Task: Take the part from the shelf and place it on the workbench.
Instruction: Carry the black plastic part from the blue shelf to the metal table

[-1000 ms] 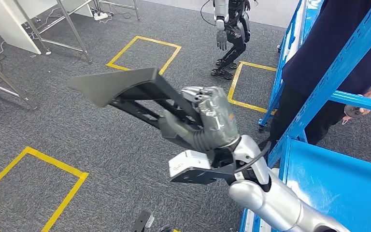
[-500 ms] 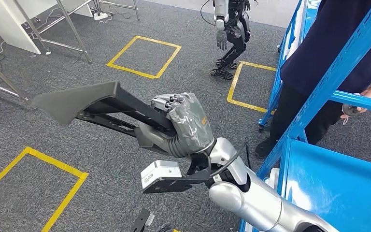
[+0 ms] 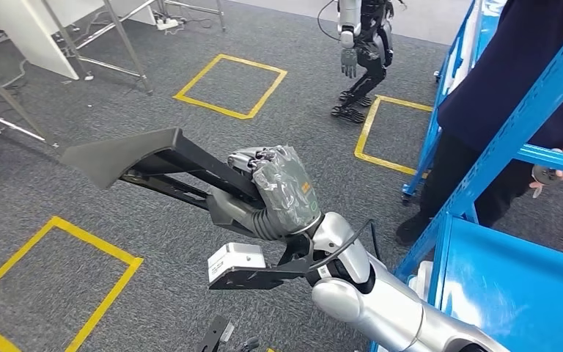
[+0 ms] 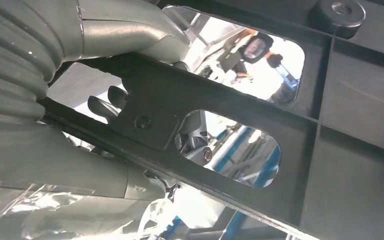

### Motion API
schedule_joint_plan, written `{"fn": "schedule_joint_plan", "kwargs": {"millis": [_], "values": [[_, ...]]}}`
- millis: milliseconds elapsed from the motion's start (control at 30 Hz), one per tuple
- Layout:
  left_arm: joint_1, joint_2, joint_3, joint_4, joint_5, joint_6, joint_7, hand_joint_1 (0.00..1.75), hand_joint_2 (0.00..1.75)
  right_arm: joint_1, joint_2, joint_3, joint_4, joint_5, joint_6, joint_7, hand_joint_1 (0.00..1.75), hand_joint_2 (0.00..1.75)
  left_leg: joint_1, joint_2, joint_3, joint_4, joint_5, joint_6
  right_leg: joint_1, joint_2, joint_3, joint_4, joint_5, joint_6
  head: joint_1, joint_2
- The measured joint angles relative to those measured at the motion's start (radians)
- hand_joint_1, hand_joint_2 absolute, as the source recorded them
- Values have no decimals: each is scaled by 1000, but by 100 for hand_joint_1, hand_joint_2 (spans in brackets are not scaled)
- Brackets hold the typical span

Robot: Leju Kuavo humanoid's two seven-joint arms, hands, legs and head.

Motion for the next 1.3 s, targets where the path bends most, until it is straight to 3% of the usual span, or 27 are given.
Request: {"fn": "schedule_joint_plan", "kwargs": {"millis": [67, 100, 167, 233, 300, 367, 400, 433, 533, 600, 667, 733, 767, 833, 900, 933, 967, 1033, 1067, 1100, 1167, 1200, 1233, 1300], "values": [[0, 0, 0, 0, 0, 0, 1, 0, 175, -1, 0, 1, 3, 1, -1, 0, 175, 175, 2, -14, -7, 10, -9, -20, -3, 26, 36, -76, 17, -5, -1, 0], [1, 0, 0, 0, 0, 0, 2, 0, 175, -1, 0, 1, 5, 1, -1, 1, 175, 175, 1, -18, -11, 8, -8, -28, 0, 35, 35, -77, 9, -13, -4, 0], [4, -3, -1, 0, 0, 0, 3, 0, 175, -3, 1, 1, 8, 3, -3, 3, 175, 175, 5, -19, -12, -1, -6, -41, 6, 27, 30, -79, 12, -35, -7, 0], [3, -3, -2, 0, 0, -1, 3, 0, 175, -5, 2, 1, 11, 5, -3, 4, 175, 175, 6, 6, -30, 33, -23, -46, 7, 14, 39, -90, 13, -53, -9, 0], [1, -3, -2, 0, 0, -1, 3, 0, 175, -6, 2, 2, 13, 7, -4, 3, 175, 175, 2, 36, -100, 159, -67, -41, 11, -4, 49, -96, 9, -67, -10, 0], [2, -3, -2, 0, 0, -1, 3, 0, 175, -6, 2, 2, 16, 8, -4, 3, 175, 175, 1, 42, -188, 295, -95, -38, 17, -23, 56, -97, 3, -75, -10, 0], [3, -3, -2, 0, 0, -1, 3, 0, 175, -5, 2, 3, 18, 8, -4, 3, 175, 175, 3, 43, -213, 318, -84, -39, 19, -33, 60, -96, -1, -76, -10, 0], [4, -3, -2, 0, 0, -1, 3, 0, 175, -5, 2, 3, 19, 8, -4, 3, 175, 175, 6, 47, -217, 299, -56, -42, 20, -44, 65, -96, -6, -73, -10, 0], [4, -5, -3, 0, 0, -1, 3, 0, 175, -6, 2, 3, 21, 9, -4, 3, 175, 175, 16, 100, -157, 123, 45, -52, 25, -70, 79, -80, -31, -51, -9, 0], [1, -8, -4, 0, 0, 0, 3, 0, 175, -5, 2, 3, 22, 9, -5, 3, 175, 175, 8, 114, -140, 79, 56, -41, 29, -85, 83, -70, -45, -36, -5, 0], [-1, -7, -4, 0, 1, 0, 4, 0, 175, -4, 1, 3, 23, 9, -6, 3, 175, 175, -4, 87, -142, 82, 54, -20, 23, -103, 92, -75, -49, -28, -2, 0], [-1, -4, -4, 0, 1, 1, 3, 0, 175, -5, 1, 3, 23, 9, -6, 3, 175, 175, -7, 63, -140, 79, 55, -3, 14, -94, 92, -57, -70, -23, -2, 0], [-2, -2, -4, 0, 1, 2, 3, 0, 175, -5, 1, 3, 23, 9, -6, 3, 175, 175, -6, 52, -139, 78, 55, 5, 13, -77, 78, -21, -94, -24, -2, 0], [-3, -2, -5, -1, 1, 1, 3, 0, 175, -5, 1, 3, 23, 9, -6, 3, 175, 175, -7, 31, -139, 78, 55, 14, 20, -39, 16, 107, -155, -32, -2, 0], [-3, -3, -6, -1, 0, 1, 3, 0, 175, -4, -1, 3, 24, 9, -6, 3, 175, 175, -10, 6, -139, 78, 55, 18, 28, -25, -41, 205, -178, -40, -2, 0], [-2, -3, -6, 0, 0, 1, 3, 0, 175, -4, -1, 3, 25, 9, -6, 3, 175, 175, -11, -7, -138, 78, 55, 18, 30, -22, -47, 204, -162, -45, -2, 0], [-1, -3, -7, 0, 0, 1, 3, 0, 175, -3, -2, 3, 25, 9, -6, 3, 175, 175, -12, -20, -138, 78, 56, 17, 31, -18, -32, 163, -131, -49, -2, 0], [-1, -3, -7, 0, 0, 1, 3, 0, 175, -4, -2, 3, 25, 9, -6, 3, 175, 175, -12, -45, -138, 80, 57, 12, 30, 17, 24, 31, -69, -53, -2, 0], [-1, -3, -7, -1, 0, 1, 3, 0, 175, -4, -1, 3, 25, 9, -7, 3, 175, 175, -12, -56, -140, 80, 58, 7, 30, 32, 45, -17, -51, -53, -2, 0], [-1, -3, -7, -1, 0, 1, 3, 0, 175, -4, -1, 3, 25, 9, -7, 3, 175, 175, -12, -64, -142, 77, 61, 0, 31, 43, 56, -42, -45, -54, -2, 0], [1, -2, -7, 0, 0, 1, 3, 0, 175, -4, 1, 3, 25, 9, -7, 3, 175, 175, -9, -79, -144, 68, 68, -14, 36, 32, 55, -47, -41, -62, -2, 0], [4, -2, -7, 0, 0, 1, 3, 0, 175, -4, 1, 3, 25, 9, -6, 3, 175, 175, -7, -74, -146, 67, 69, -19, 37, 21, 55, -49, -37, -68, -2, 0], [5, -2, -7, 0, 0, 1, 3, 0, 175, -5, 3, 3, 25, 9, -6, 3, 175, 175, -9, -54, -153, 79, 61, -22, 38, 10, 55, -51, -34, -75, -3, 0], [7, -1, -7, 0, 0, 1, 3, 0, 175, -6, 5, 3, 26, 9, -6, 3, 175, 175, -17, 6, -190, 167, 10, -23, 41, -13, 56, -53, -32, -85, -4, 0]]}}
